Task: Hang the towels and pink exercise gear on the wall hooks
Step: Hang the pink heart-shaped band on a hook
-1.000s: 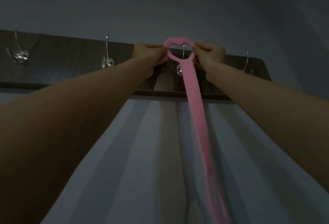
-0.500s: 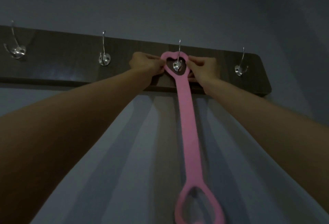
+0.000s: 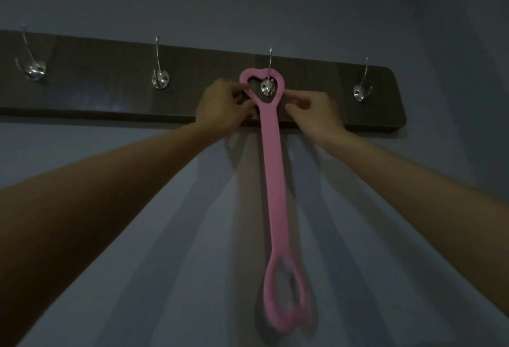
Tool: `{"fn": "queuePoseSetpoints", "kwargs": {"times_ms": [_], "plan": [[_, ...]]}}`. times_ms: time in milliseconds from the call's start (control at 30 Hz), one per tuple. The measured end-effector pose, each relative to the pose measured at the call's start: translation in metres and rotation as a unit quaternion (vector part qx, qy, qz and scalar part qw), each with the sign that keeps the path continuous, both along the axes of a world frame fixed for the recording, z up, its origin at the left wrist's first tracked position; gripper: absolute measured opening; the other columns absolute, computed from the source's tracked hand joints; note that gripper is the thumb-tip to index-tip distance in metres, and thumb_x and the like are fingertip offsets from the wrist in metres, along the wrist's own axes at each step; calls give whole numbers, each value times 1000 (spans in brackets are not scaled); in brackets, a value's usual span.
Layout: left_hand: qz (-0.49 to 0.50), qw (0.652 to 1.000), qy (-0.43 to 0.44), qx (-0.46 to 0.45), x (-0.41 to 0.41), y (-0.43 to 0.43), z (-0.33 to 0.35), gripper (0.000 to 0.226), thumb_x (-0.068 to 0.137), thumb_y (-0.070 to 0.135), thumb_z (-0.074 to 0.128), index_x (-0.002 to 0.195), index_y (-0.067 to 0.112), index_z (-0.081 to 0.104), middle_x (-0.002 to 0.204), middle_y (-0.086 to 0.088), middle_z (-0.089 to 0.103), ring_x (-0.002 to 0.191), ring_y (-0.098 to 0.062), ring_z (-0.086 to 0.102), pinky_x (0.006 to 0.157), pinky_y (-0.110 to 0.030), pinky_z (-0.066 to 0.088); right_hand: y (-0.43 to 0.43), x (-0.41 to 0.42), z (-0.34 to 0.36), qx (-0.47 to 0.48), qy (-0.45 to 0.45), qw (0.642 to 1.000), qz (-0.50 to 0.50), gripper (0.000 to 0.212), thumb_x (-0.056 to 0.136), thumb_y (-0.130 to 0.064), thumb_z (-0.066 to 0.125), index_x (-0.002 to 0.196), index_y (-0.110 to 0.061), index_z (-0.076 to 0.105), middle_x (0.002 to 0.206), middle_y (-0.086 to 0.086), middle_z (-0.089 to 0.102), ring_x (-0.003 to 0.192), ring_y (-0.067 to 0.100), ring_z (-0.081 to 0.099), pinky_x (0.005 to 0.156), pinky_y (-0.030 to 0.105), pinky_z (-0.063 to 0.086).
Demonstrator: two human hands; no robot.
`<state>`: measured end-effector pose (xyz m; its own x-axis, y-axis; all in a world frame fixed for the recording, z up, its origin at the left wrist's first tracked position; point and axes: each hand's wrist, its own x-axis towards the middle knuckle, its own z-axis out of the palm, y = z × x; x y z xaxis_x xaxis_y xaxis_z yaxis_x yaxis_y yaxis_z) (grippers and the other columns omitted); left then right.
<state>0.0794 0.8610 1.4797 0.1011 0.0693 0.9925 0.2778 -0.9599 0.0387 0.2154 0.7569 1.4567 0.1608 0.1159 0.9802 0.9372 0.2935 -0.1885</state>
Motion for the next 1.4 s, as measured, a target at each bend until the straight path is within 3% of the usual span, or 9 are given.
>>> {"fn": "queuePoseSetpoints", "kwargs": {"times_ms": [67,167,333,633,767,967,1200,1400], "plan": [[61,996,51,40,-12,-5,-15,29,89,30,57,113,14,64,117,-9,61,99,-18,56,80,-31,45,-9,-9,-17,-14,-47,998,-25,36,93,-17,54,128,-20,56,106,-6,53,94,6,51,73,7,39],[171,975,110,87,-34,-16,-42,41,91,37,54,129,22,54,138,-6,49,122,-24,48,97,-43,43,-22,-20,-41,-22,-97,993,-56,39,92,-23,55,131,-21,54,115,1,56,102,11,53,91,26,46],[247,948,139,142,-70,-38,-91,50,94,44,45,141,27,40,145,-2,42,131,-25,40,105,-43,32,-54,-45,-87,-36,-161,980,-113,39,92,-23,54,131,-23,53,122,1,56,111,14,50,95,31,41],[198,962,154,106,-154,-82,-196,55,94,44,44,143,22,36,145,-2,44,130,-25,43,105,-41,31,-102,-114,-201,-93,-178,967,-156,43,85,-28,50,128,-23,56,119,4,60,108,25,55,91,47,45],[174,957,202,114,-187,-96,-257,57,90,46,38,140,20,41,141,-5,49,125,-27,48,103,-41,34,-124,-156,-267,-116,-161,966,-165,39,87,-31,51,125,-24,59,119,0,62,106,25,56,91,45,46],[137,950,275,57,-229,-126,-344,58,90,48,33,141,20,40,143,-5,47,128,-27,46,105,-43,32,-172,-210,-361,-194,-110,955,-198,41,86,-29,53,126,-26,57,120,-3,61,110,20,54,93,38,40],[65,940,334,0,-248,-179,-431,56,91,46,34,140,21,42,141,-4,49,127,-25,47,105,-41,32,-252,-247,-446,-276,-69,928,-241,38,91,-30,50,128,-24,55,125,-3,59,113,15,50,97,30,31],[-10,938,346,-10,-238,-231,-499,50,93,40,44,137,18,46,135,-5,54,122,-25,51,102,-40,36,-323,-253,-523,-345,6,901,-261,39,92,-32,44,129,-24,54,126,0,60,113,21,54,98,33,33]]}}
